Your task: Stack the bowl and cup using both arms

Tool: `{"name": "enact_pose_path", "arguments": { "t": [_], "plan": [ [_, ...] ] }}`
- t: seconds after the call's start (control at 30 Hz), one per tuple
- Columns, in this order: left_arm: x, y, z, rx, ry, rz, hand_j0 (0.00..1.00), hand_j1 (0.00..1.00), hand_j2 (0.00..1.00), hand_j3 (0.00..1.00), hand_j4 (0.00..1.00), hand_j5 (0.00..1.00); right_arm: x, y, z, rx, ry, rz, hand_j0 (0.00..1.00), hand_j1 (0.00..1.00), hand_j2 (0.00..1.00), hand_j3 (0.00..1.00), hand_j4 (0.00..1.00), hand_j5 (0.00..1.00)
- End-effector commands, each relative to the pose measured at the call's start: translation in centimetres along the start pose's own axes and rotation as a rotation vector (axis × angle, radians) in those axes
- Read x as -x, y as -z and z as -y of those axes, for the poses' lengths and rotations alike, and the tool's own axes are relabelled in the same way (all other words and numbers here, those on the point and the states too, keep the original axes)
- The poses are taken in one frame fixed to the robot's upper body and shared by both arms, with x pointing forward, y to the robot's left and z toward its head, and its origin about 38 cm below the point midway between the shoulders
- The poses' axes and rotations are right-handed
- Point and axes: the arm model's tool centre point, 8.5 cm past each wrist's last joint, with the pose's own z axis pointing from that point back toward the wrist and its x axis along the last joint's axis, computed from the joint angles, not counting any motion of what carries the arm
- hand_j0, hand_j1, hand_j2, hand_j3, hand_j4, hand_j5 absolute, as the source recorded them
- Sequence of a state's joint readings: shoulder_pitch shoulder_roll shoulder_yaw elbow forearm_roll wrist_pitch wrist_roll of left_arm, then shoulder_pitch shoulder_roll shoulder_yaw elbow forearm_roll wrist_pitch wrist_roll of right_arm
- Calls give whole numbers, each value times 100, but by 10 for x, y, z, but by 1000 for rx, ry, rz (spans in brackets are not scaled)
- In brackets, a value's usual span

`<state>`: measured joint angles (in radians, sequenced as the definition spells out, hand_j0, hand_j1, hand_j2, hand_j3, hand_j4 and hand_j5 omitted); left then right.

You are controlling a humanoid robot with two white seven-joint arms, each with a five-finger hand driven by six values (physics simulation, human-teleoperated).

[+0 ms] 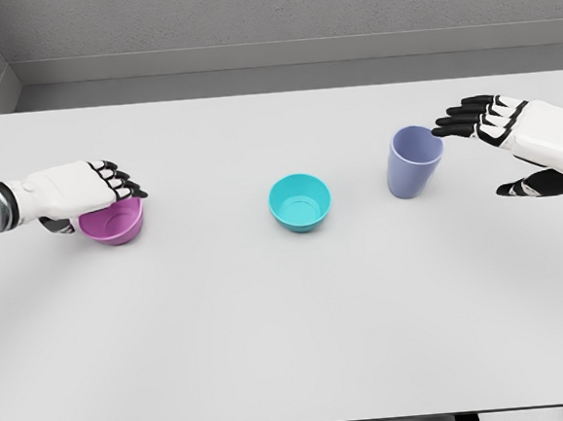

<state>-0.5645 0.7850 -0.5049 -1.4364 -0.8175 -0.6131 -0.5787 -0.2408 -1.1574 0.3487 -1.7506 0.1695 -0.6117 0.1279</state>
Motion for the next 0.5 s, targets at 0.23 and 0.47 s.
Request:
{"name": "enact_pose_path", "arguments": {
  "t": [0.23, 0.47],
  "plan": [
    [-3, 2, -2, -6, -1, 7, 100, 100, 100, 100, 100, 100, 0, 0, 1, 4, 5, 1, 100, 100, 100, 100, 100, 100],
    [-6, 5, 0, -2, 0, 11, 100, 100, 100, 100, 100, 100, 0, 0, 1, 4, 5, 1, 100, 100, 100, 100, 100, 100]
  ]
}}
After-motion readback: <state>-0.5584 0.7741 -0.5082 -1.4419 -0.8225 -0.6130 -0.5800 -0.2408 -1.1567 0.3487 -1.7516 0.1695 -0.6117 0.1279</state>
